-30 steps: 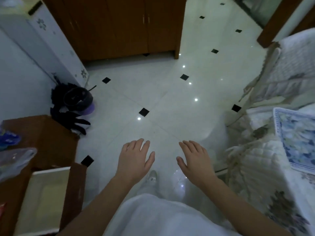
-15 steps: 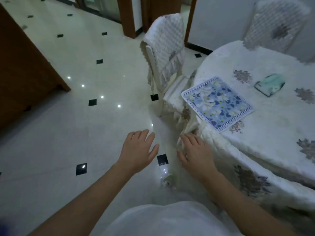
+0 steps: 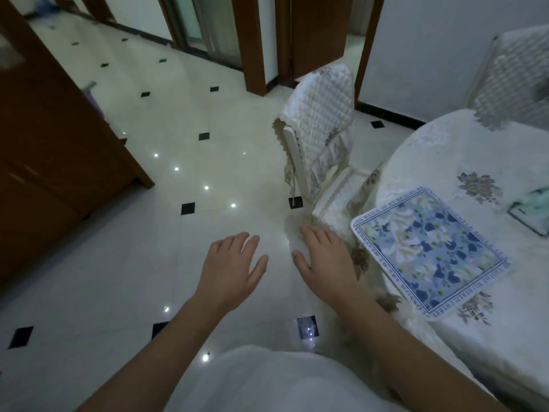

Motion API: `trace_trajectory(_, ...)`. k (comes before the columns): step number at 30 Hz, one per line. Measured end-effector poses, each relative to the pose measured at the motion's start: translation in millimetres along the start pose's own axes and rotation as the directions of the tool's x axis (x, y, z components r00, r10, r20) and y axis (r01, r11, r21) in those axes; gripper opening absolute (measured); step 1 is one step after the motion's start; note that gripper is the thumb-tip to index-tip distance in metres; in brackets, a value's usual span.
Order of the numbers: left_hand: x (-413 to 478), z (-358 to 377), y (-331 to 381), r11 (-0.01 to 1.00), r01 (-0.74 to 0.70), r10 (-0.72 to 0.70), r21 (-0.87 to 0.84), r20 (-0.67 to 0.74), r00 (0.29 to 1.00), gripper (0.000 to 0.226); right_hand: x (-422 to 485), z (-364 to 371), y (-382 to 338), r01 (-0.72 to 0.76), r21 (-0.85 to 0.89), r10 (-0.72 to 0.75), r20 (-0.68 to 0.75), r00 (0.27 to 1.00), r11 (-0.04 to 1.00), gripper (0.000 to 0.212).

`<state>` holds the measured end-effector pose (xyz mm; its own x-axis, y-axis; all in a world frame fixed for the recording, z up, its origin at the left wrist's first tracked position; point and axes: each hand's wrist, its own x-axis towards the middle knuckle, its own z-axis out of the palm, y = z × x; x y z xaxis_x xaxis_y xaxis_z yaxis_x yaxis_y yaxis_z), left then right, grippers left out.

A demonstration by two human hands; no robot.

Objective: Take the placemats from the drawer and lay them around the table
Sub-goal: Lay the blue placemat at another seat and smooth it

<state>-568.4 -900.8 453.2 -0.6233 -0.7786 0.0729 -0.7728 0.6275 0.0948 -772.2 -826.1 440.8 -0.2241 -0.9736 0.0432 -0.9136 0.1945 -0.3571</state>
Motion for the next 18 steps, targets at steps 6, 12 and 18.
trace_trajectory(6, 78, 18, 1, 0.992, -0.112, 0.117, -0.058, 0.077, 0.99, 0.059, 42, -7, 32, -0.137, -0.02, 0.136, -0.04, 0.99, 0.99, 0.054)
trace_trajectory(12, 166, 45, 18, 0.928, -0.344, 0.364, -0.145, 0.15, 0.919, 0.058, 54, -9, 73, -0.434, -0.01, 0.432, -0.06, 0.9, 0.901, 0.054)
trace_trajectory(18, 251, 70, 68, 0.76, -0.614, 0.648, -0.214, 0.176, 0.741, 0.062, 31, -24, 102, -0.718, 0.041, 0.714, -0.154, 0.683, 0.695, 0.056)
